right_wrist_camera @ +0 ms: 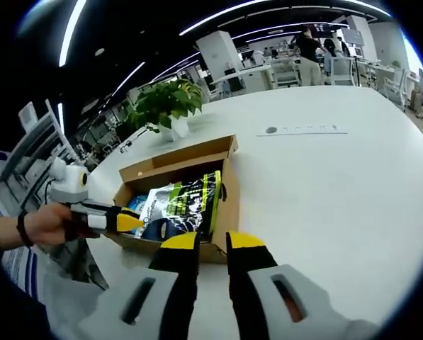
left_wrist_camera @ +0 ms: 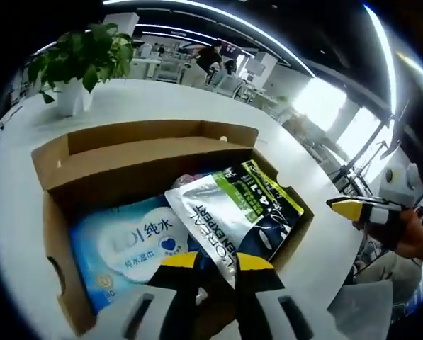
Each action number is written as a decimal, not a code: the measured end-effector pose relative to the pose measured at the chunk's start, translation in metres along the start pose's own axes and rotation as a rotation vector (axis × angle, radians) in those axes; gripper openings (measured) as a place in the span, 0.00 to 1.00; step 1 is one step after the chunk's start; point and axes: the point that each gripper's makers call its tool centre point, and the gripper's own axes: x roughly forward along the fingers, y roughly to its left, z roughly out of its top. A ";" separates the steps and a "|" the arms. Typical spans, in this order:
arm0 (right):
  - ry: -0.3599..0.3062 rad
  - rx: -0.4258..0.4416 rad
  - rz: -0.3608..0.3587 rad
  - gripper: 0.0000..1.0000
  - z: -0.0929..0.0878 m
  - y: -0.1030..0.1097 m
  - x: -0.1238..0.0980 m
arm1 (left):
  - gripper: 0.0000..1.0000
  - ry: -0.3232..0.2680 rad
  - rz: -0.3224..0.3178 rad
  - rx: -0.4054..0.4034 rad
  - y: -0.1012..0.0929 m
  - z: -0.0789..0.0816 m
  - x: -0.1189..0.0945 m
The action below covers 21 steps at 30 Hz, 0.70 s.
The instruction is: Operate the shoe box by opening the lid, removing the specified soft item, and placing it in the target area until the item is outside and the box remains undamaged.
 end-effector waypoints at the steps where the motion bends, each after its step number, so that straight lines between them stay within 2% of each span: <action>1: 0.000 -0.001 -0.002 0.13 0.000 0.000 0.000 | 0.15 0.003 -0.001 0.001 0.000 0.000 0.001; 6: -0.003 0.007 -0.010 0.13 -0.002 -0.001 -0.001 | 0.09 0.011 0.000 0.023 0.000 -0.001 0.003; 9: 0.001 0.002 -0.011 0.13 -0.002 0.000 0.001 | 0.03 -0.001 -0.013 -0.005 0.000 0.001 0.002; 17: 0.015 -0.003 0.008 0.12 0.002 0.009 0.012 | 0.01 -0.017 -0.006 -0.024 0.005 0.000 -0.001; 21: 0.028 -0.002 0.032 0.12 0.005 0.018 0.021 | 0.01 -0.011 0.005 -0.003 0.010 0.001 -0.003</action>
